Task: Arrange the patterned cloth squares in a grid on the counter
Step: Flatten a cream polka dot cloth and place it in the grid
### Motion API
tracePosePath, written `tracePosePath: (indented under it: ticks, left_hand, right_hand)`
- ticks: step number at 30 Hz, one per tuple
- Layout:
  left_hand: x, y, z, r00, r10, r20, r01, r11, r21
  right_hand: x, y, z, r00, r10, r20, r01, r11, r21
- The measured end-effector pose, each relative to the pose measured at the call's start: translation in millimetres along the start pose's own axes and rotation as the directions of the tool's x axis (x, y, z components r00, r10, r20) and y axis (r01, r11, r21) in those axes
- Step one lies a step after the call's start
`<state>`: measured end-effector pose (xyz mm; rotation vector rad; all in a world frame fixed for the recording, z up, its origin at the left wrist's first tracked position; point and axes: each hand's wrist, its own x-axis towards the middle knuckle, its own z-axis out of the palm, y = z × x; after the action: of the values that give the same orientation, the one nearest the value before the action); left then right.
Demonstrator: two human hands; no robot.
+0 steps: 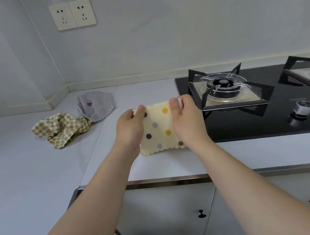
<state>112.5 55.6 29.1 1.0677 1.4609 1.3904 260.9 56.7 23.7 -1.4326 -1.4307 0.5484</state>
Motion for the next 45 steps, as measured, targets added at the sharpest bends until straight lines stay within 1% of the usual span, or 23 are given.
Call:
tracePosePath:
  ticks: [3,5,7,8,11,13,17,19,22,23,27,31,35,39,41,45]
  left_hand:
    - [4,2,27,0.988,0.125,-0.090,-0.117,0.989,0.089]
    - [8,6,42,0.976,0.193,-0.101,-0.175,0.971,0.164]
    - [10,16,56,0.972,0.212,-0.103,-0.184,0.956,0.230]
    - [8,24,64,0.973,0.207,-0.103,-0.176,0.951,0.253]
    - [-5,60,90,0.972,0.228,-0.056,-0.198,0.922,0.332]
    - [-14,89,109,0.966,0.256,-0.017,-0.233,0.901,0.367]
    - [-41,152,161,0.965,0.238,0.112,-0.263,0.877,0.402]
    - [-60,176,191,0.953,0.233,0.193,-0.293,0.873,0.391]
    - [-95,205,240,0.938,0.170,0.303,-0.276,0.894,0.353]
    - [-109,213,256,0.928,0.170,0.333,-0.287,0.895,0.343]
    - [-172,237,322,0.858,0.203,0.472,-0.376,0.875,0.306]
    - [-233,244,380,0.799,0.164,0.578,-0.378,0.885,0.271]
    - [-283,244,433,0.755,0.115,0.645,-0.344,0.907,0.241]
    - [-317,246,476,0.708,0.130,0.694,-0.403,0.881,0.246]
    - [-327,245,495,0.685,0.136,0.715,-0.421,0.875,0.237]
    - [-335,236,533,0.674,0.120,0.729,-0.405,0.885,0.229]
  right_hand:
    - [13,8,-3,0.996,0.060,-0.066,-0.058,0.998,0.020]
    - [19,9,-10,0.993,0.070,-0.100,-0.072,0.997,-0.023]
    - [25,6,-25,0.990,0.087,-0.110,-0.098,0.990,-0.100]
    - [29,3,-36,0.988,0.112,-0.109,-0.124,0.987,-0.107]
    - [42,-15,-79,0.974,0.185,-0.131,-0.195,0.979,-0.064]
    - [51,-32,-113,0.961,0.228,-0.158,-0.241,0.968,-0.066]
    - [60,-64,-195,0.926,0.304,-0.225,-0.324,0.944,-0.062]
    - [59,-73,-242,0.900,0.338,-0.276,-0.367,0.928,-0.062]
    - [48,-77,-313,0.854,0.385,-0.350,-0.426,0.904,-0.045]
    - [42,-77,-336,0.839,0.397,-0.372,-0.441,0.897,-0.038]
    - [11,-63,-425,0.766,0.456,-0.453,-0.512,0.859,-0.002]
    - [-23,-43,-502,0.688,0.494,-0.532,-0.584,0.812,-0.001]
    - [-48,-20,-564,0.607,0.530,-0.592,-0.631,0.775,0.046]
    - [-65,-4,-608,0.535,0.563,-0.630,-0.660,0.744,0.105]
    - [-69,4,-625,0.516,0.570,-0.640,-0.664,0.738,0.123]
    - [-65,27,-654,0.489,0.583,-0.649,-0.680,0.721,0.135]
